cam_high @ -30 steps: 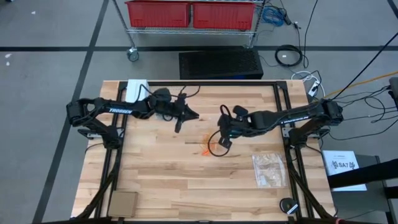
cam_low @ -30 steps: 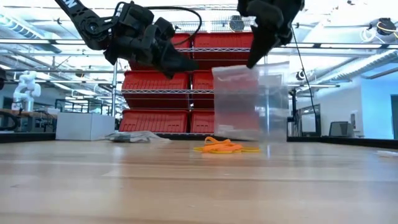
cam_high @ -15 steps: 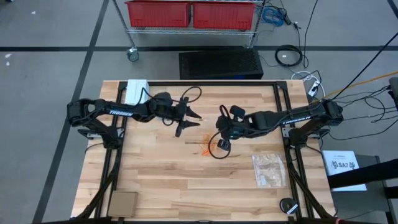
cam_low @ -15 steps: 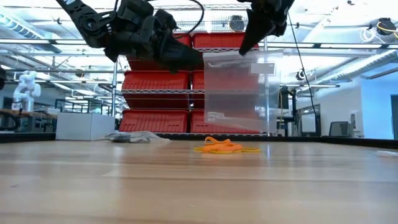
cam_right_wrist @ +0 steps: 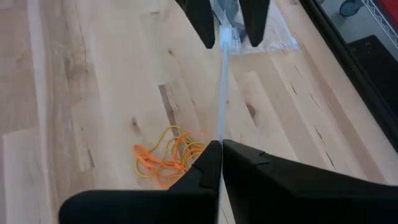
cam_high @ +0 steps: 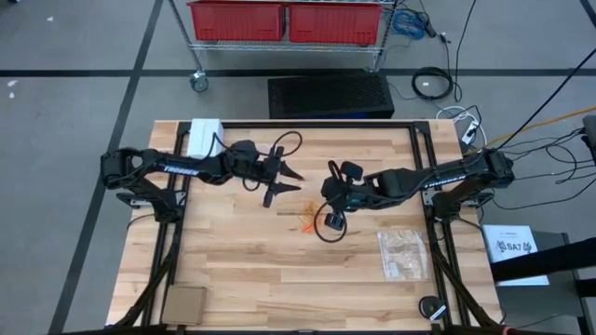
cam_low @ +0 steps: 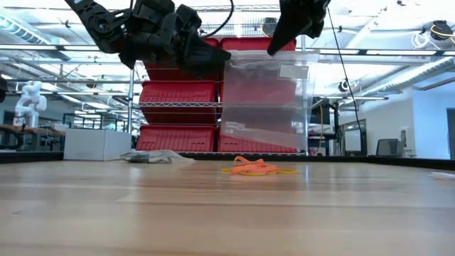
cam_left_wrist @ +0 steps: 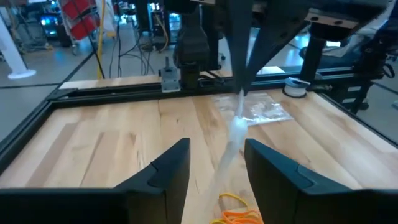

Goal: Sort rubber bands
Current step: Open the top right transparent zip bag

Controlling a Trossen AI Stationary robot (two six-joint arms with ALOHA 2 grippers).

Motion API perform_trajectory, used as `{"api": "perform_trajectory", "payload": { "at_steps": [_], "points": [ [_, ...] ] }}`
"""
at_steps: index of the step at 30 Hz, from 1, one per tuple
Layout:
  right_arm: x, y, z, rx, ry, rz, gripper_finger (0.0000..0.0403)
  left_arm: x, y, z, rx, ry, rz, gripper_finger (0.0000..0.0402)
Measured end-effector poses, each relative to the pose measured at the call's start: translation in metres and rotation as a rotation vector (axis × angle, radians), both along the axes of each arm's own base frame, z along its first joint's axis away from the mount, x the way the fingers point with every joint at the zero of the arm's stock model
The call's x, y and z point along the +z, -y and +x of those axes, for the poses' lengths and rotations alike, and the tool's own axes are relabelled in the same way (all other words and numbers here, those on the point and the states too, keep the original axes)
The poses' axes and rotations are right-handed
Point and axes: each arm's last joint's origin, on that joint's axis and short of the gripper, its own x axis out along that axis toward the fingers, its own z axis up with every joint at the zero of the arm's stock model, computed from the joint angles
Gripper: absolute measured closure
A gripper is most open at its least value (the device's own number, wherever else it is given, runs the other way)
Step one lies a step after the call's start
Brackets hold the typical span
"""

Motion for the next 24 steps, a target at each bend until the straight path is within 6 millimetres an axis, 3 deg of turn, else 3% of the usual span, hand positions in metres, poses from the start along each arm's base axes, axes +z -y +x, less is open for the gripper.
{"api": "perform_trajectory", "payload": {
  "at_steps": [4, 13, 19, 24],
  "points": [
    [0.0, 0.0, -0.0001, 0.0, -0.001, 0.0, 0.0403, -0.0003, 0.0039, 0.0009, -0.018, 0.004, 0.032, 0.0275],
    [0.0005, -0.0009, -0.0009, 0.01, -0.004, -0.006, 0.0403, -0.0002, 0.0055, 0.0009, -0.052, 0.009, 0.036, 0.0391],
    [-0.0004, -0.0005, -0.0023, 0.014, -0.024, -0.017, 0.0398, 0.0001, 0.0057, 0.001, -0.055, 0.015, 0.053, 0.0396],
    [0.0052, -0.0013, 0.0054, 0.045, 0.067, 0.019, 0.0364, -0.0011, 0.0044, 0.001, -0.016, 0.004, 0.074, 0.0398]
  ]
}}
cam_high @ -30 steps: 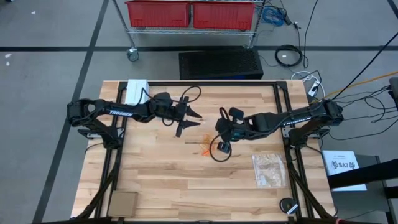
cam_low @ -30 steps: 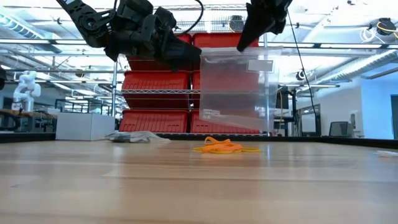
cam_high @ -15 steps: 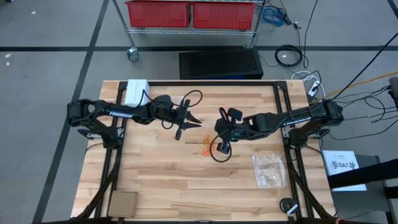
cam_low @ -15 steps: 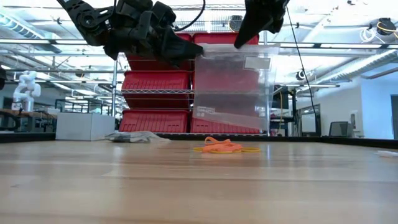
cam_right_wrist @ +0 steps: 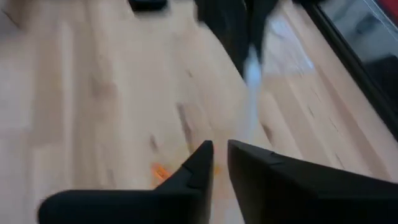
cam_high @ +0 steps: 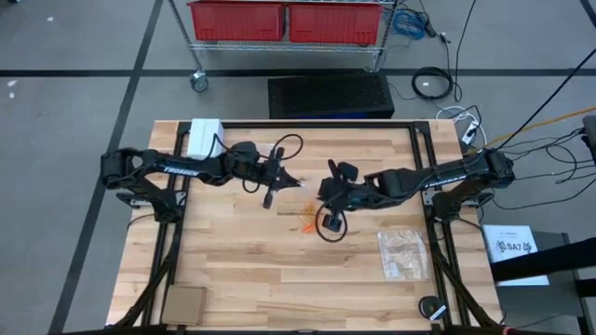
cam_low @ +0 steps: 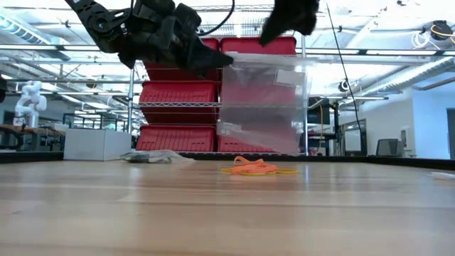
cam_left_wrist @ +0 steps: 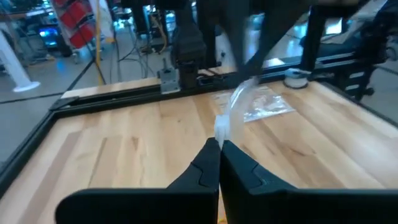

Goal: Sort rubber bands
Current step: Open the top right transparent zip bag

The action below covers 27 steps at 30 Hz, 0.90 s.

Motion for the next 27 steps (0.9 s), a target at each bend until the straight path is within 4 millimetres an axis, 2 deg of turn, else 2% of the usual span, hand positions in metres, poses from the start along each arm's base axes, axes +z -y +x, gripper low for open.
{"api": "perform_trajectory", "payload": {
  "at_steps": [4, 8, 13, 20, 27],
  "points": [
    [0.007, 0.006, 0.01, 0.036, 0.104, 0.019, 0.0322, 0.0, 0.0, 0.0, 0.007, -0.004, 0.009, 0.0399],
    [0.006, 0.021, 0.017, 0.0, 0.13, 0.008, 0.0284, -0.001, 0.0, 0.0, 0.007, -0.004, 0.009, 0.04],
    [-0.005, 0.035, 0.027, 0.037, 0.095, 0.015, 0.0272, -0.001, 0.0, 0.0, 0.008, -0.005, 0.009, 0.04],
    [-0.009, 0.043, 0.034, 0.019, 0.114, 0.012, 0.0299, -0.001, 0.0, 0.0, 0.008, -0.005, 0.009, 0.0401],
    [-0.014, 0.043, 0.036, 0.019, 0.095, 0.013, 0.0391, -0.002, -0.001, 0.0, 0.021, -0.018, 0.008, 0.0401]
  ]
}}
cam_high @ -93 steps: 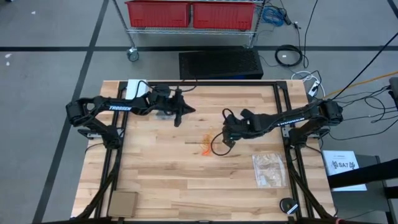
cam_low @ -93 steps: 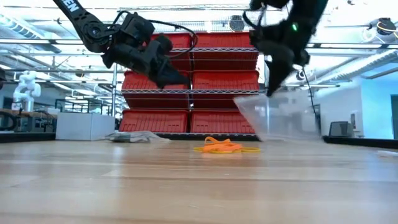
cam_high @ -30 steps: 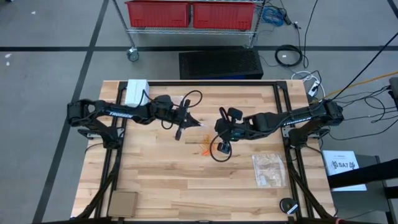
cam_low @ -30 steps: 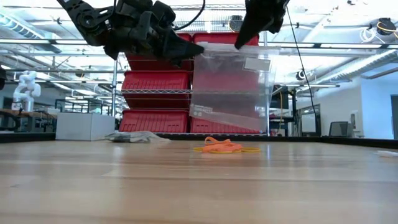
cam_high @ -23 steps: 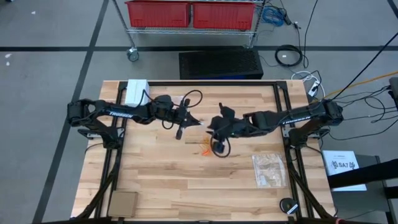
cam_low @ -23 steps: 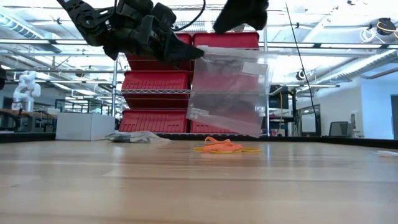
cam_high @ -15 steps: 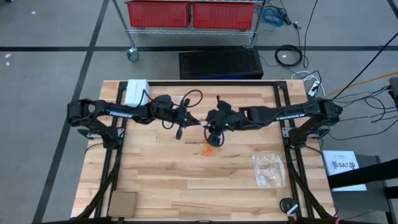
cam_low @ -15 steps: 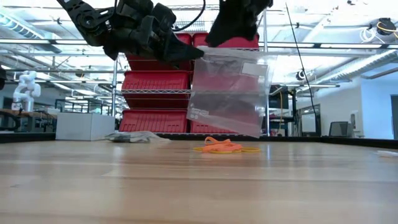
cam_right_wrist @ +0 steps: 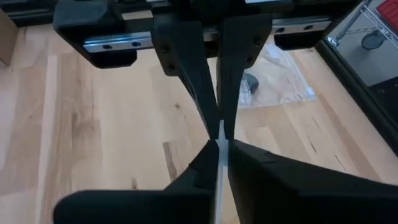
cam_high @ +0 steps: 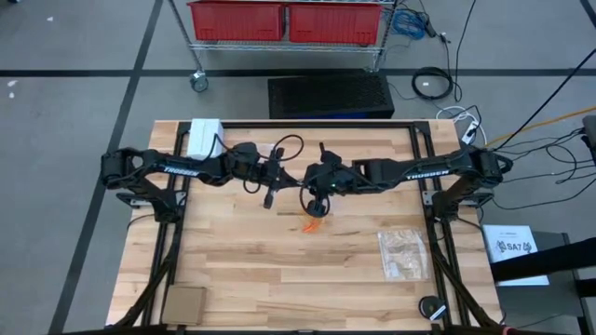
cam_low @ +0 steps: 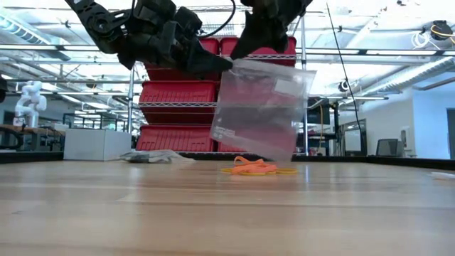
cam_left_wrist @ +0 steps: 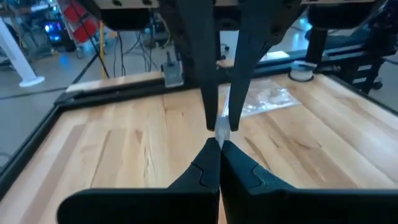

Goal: Sort rubber bands
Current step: Open the top right transparent zip bag

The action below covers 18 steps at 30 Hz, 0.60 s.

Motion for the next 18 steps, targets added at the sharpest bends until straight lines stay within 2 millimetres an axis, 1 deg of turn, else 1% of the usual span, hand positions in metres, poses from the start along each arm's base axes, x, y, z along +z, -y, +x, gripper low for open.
{"api": "perform_trajectory", "payload": {
  "at_steps": [9, 15, 18],
  "points": [
    [-0.004, 0.0, -0.001, -0.005, -0.036, 0.0, 0.0393, -0.001, -0.001, 0.0, 0.041, -0.008, 0.007, 0.0401],
    [-0.01, -0.001, -0.006, -0.018, -0.113, 0.021, 0.0395, 0.0, -0.002, 0.0, 0.045, -0.003, 0.008, 0.0401],
    [-0.013, -0.005, -0.01, -0.019, -0.158, 0.032, 0.0398, 0.002, -0.002, 0.0, 0.045, 0.012, 0.012, 0.0401]
  ]
}}
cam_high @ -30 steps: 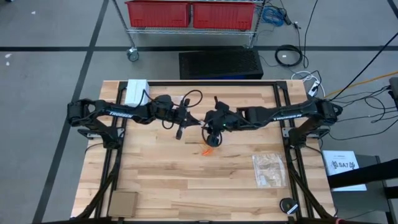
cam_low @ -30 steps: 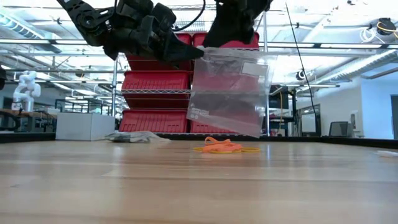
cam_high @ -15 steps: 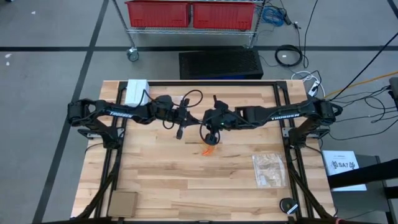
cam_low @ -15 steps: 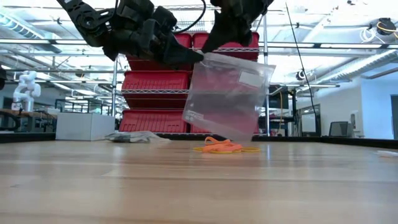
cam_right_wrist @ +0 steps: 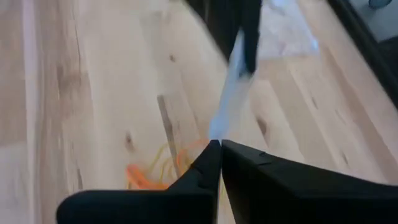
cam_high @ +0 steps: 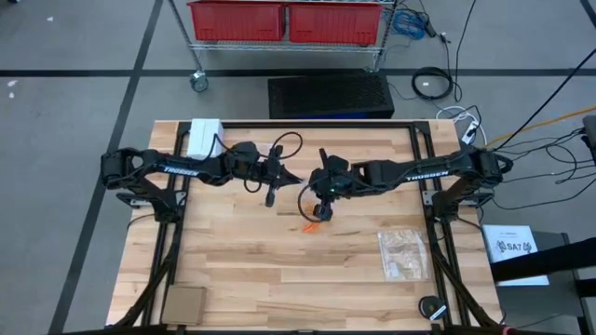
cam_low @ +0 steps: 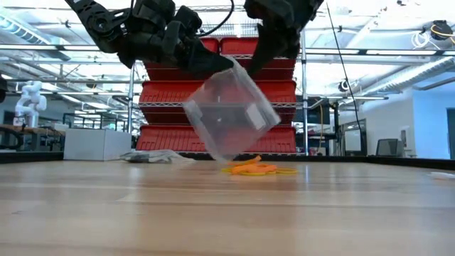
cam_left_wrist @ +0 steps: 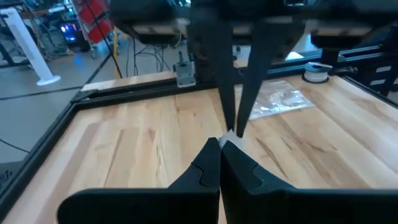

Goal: Sort rubber bands
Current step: Open the top right transparent zip bag

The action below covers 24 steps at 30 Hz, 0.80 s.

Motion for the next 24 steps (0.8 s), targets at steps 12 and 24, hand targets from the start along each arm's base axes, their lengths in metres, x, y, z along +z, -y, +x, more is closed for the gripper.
{"api": "perform_trajectory", "payload": {
  "at_steps": [12, 24],
  "points": [
    [0.006, -0.013, -0.018, -0.043, -0.06, 0.016, 0.0396, 0.002, -0.002, 0.0, 0.019, 0.018, 0.005, 0.0402],
    [0.024, -0.007, -0.015, -0.082, 0.096, 0.027, 0.03, 0.001, -0.002, 0.0, 0.031, 0.002, 0.0, 0.0402]
  ]
}}
